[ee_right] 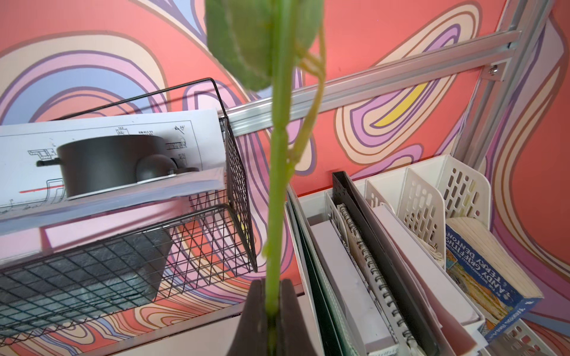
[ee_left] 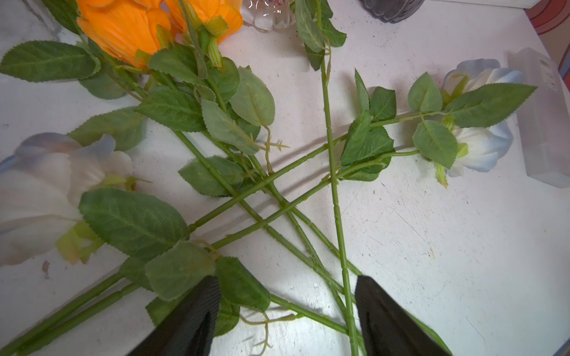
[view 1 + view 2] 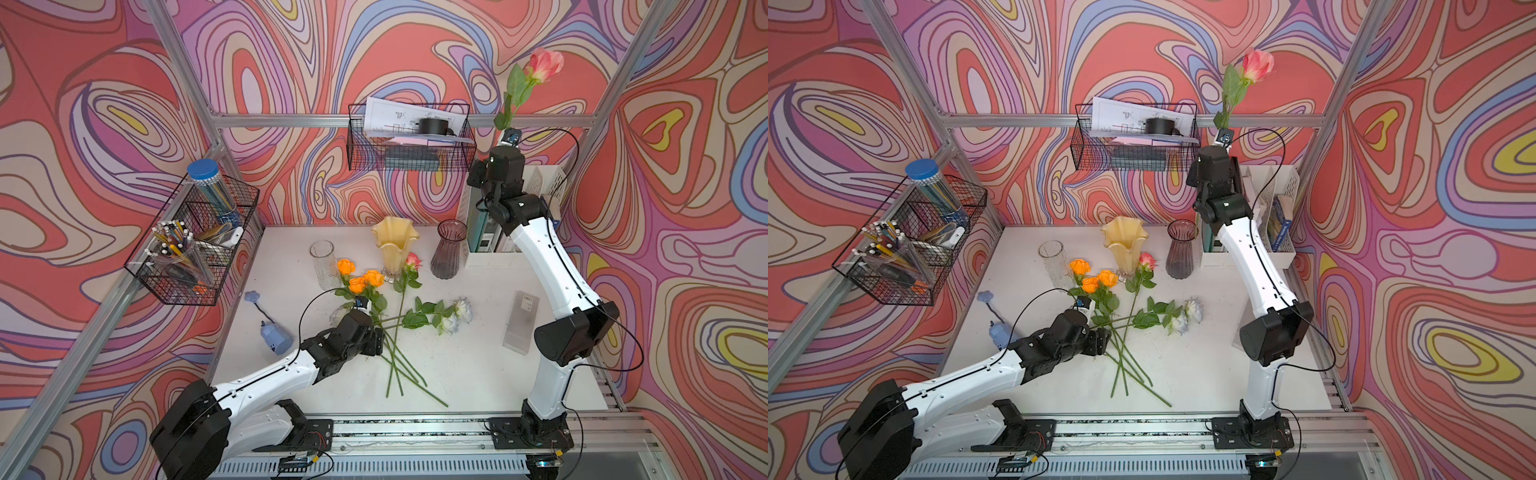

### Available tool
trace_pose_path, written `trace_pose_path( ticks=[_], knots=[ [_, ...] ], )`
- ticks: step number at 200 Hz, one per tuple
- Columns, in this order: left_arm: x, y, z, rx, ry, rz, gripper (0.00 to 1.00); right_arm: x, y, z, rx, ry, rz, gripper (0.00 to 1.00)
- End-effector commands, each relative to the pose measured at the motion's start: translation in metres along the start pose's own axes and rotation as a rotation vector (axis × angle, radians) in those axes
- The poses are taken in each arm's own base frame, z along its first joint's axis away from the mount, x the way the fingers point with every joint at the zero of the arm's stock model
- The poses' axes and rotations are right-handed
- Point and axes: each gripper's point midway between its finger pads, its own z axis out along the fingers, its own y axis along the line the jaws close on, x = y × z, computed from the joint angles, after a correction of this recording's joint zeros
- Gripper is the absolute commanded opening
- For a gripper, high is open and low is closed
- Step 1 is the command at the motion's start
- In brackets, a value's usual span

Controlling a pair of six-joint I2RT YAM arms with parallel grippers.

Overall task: Arrange the flowers in different vases according to their colors
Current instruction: Insert the flower into the vase.

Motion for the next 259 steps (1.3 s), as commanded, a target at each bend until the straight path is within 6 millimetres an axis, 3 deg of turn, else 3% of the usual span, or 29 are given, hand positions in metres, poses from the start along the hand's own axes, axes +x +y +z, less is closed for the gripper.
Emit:
trace_pose_path(
  ticks=[1, 12, 50, 116, 154, 173, 182, 197, 207, 210, 222, 247, 259],
  knots=[
    [0.020, 0.011, 0.005, -0.010, 0.043, 0.011, 0.75, -0.020, 0.002, -0.008, -0.034, -0.011, 0.044, 0.00],
    [0.023, 0.013, 0.006, -0.009, 0.048, 0.005, 0.75, -0.023, 0.003, -0.010, -0.039, -0.011, 0.041, 0.00],
    [0.030, 0.017, 0.008, -0.014, 0.063, 0.000, 0.75, -0.008, 0.001, -0.003, -0.037, 0.021, 0.030, 0.00],
    [0.029, 0.021, 0.009, -0.027, 0.056, 0.000, 0.75, 0.075, 0.001, 0.028, -0.048, 0.154, 0.025, 0.00],
    [0.028, 0.022, 0.012, -0.033, 0.055, 0.006, 0.76, 0.133, 0.017, 0.026, -0.115, 0.192, -0.002, 0.00],
    [0.026, 0.021, 0.012, -0.029, 0.047, 0.004, 0.77, 0.151, 0.024, 0.019, -0.137, 0.216, -0.034, 0.32],
    [0.025, 0.021, 0.012, -0.028, 0.046, 0.006, 0.77, 0.155, 0.024, 0.015, -0.136, 0.221, -0.052, 0.53],
    [0.024, 0.020, 0.012, -0.022, 0.043, 0.006, 0.77, 0.154, 0.019, 0.006, -0.124, 0.217, -0.061, 0.71],
    [0.023, 0.018, 0.012, -0.015, 0.044, 0.005, 0.77, 0.155, 0.014, 0.003, -0.109, 0.220, -0.072, 0.78],
    [0.023, 0.017, 0.012, -0.012, 0.044, 0.007, 0.78, 0.142, 0.013, -0.005, -0.113, 0.199, -0.067, 0.79],
    [0.021, 0.016, 0.011, -0.007, 0.040, 0.006, 0.78, 0.126, 0.009, -0.019, -0.117, 0.180, -0.080, 0.85],
    [0.018, 0.014, 0.007, 0.003, 0.028, 0.010, 0.80, 0.093, 0.008, -0.057, -0.164, 0.165, -0.097, 0.91],
    [0.017, 0.014, 0.005, 0.003, 0.024, 0.011, 0.80, 0.089, 0.010, -0.077, -0.209, 0.203, -0.095, 0.91]
  ],
)
